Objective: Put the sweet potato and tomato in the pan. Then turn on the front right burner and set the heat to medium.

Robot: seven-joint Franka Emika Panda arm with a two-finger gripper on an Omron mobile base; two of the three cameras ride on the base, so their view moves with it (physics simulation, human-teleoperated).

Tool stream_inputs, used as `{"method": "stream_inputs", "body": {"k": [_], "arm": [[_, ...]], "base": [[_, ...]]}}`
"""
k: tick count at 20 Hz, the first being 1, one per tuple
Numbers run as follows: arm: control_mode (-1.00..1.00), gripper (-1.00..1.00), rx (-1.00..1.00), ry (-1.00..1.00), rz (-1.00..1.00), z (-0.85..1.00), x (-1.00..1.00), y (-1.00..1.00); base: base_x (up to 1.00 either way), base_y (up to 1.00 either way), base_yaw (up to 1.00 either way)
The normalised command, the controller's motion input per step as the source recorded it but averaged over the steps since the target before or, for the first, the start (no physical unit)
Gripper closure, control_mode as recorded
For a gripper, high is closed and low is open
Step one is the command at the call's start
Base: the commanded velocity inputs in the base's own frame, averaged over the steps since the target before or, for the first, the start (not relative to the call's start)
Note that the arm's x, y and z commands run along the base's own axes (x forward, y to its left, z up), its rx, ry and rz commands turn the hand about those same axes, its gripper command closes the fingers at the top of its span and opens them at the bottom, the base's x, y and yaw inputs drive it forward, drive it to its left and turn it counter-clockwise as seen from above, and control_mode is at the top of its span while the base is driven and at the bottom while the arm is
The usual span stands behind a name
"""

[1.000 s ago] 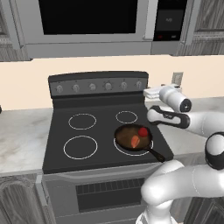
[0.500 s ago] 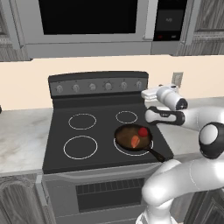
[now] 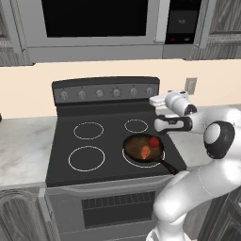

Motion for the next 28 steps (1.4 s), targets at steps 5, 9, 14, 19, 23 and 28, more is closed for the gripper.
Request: {"method": "stream_inputs", "body": {"k": [5,9,14,19,23,28], "arm": [[-1.00,-1.00,0.00,-0.01,0.00,-0.12,0.12,-0.08],[-1.00,-1.00,0.00,-0.05,0.00,-0.02,0.12,-0.10],[-1.00,-1.00,0.00,-0.07,0.00,0.00,0.17,-0.03],[-1.00,-1.00,0.00,0.00,0.00,-0.10,0.13,0.00],[-1.00,-1.00,0.00,0.00,0.00,-0.12,0.09,-0.03],[-1.00,-1.00,0.00,0.00,0.00,-0.10,0.09,0.00]], "base": [[0.00,0.00,0.00],[0.00,0.00,0.00],[0.00,0.00,0.00],[0.00,0.00,0.00],[0.00,0.00,0.00],[0.00,0.00,0.00]]}}
